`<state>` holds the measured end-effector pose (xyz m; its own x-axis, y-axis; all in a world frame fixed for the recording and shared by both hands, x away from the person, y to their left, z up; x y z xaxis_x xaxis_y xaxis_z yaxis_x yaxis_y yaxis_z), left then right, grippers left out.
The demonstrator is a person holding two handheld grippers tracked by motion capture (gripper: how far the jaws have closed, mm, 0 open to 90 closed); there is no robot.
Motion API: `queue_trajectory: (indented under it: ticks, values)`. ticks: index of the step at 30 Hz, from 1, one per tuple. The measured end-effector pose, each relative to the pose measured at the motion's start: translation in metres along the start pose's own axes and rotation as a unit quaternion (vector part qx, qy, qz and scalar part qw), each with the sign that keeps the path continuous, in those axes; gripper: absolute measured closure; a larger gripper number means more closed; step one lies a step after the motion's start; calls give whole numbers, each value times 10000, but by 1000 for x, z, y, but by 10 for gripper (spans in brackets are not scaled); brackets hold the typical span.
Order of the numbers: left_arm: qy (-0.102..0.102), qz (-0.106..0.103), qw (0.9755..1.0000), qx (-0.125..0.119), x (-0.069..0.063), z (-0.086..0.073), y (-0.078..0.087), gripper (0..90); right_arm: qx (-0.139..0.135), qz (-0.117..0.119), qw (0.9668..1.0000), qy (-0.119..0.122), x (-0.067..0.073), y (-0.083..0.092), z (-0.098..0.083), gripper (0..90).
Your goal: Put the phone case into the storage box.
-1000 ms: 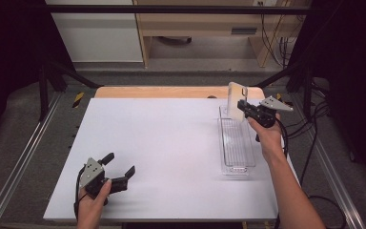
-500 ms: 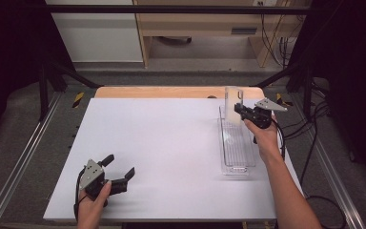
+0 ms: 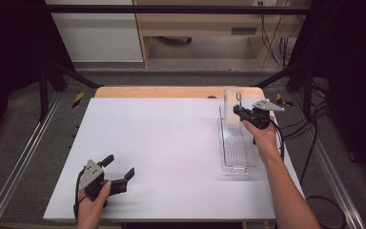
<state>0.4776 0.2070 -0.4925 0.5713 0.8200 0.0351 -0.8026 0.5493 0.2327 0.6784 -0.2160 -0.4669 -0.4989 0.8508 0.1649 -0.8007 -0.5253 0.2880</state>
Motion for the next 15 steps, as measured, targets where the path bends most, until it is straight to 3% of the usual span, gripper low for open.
queue_trajectory:
  ticks: [15]
  values:
    - [28, -5, 10000, 3, 0, -1, 0, 46, 116, 28, 9999, -7, 0, -2, -4, 809]
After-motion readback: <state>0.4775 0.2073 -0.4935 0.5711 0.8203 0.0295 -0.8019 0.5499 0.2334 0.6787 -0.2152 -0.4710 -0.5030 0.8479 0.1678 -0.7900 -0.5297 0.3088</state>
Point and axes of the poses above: each handheld gripper's, and its own axes: y roughly backward along the jaws, z roughly out of its top, x roughly to its left, the point moved 9 cm from there along -y, roughly forward along the jaws, and after that the axes turned 6 degrees about -y, right-handed, at the moved point
